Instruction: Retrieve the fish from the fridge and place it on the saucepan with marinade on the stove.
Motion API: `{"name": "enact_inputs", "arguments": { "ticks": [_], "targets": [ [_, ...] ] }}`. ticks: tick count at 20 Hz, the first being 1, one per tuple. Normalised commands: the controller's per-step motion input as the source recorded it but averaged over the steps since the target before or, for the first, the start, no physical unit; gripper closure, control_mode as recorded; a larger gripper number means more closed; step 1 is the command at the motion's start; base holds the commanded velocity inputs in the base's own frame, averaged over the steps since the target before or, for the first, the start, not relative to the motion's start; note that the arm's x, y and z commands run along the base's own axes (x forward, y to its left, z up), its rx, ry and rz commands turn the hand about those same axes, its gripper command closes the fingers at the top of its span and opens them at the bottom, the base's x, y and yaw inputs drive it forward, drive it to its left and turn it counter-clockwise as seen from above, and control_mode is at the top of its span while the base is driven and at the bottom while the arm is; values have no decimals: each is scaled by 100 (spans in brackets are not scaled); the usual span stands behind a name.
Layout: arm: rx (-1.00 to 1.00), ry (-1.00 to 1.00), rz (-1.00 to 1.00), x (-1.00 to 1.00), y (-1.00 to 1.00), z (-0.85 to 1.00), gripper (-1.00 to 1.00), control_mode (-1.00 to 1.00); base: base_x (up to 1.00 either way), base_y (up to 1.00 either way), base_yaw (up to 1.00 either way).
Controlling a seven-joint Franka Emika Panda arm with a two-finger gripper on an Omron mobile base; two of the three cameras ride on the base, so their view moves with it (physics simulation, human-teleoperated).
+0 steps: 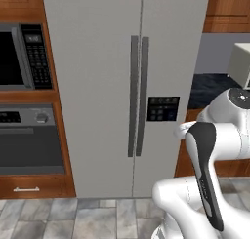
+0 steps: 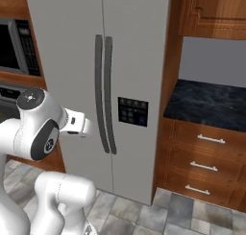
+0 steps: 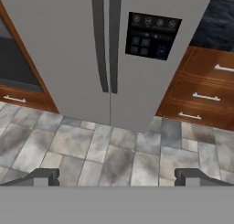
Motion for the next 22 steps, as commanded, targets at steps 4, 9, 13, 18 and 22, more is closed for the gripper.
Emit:
{"name": "enact_inputs", "arguments": {
  "ticks": [4,9,13,18,22],
  "targets": [
    [0,0,0,0,0,0,-100,100,0,-32,19],
    [0,0,0,0,0,0,-100,100,0,-58,11],
    [0,0,0,0,0,0,-100,100,0,-51,7],
    [0,0,0,0,0,0,-100,-100,0,-1,2],
    [0,0,0,0,16,-1,-100,-100,0,0,0]
  ]
}}
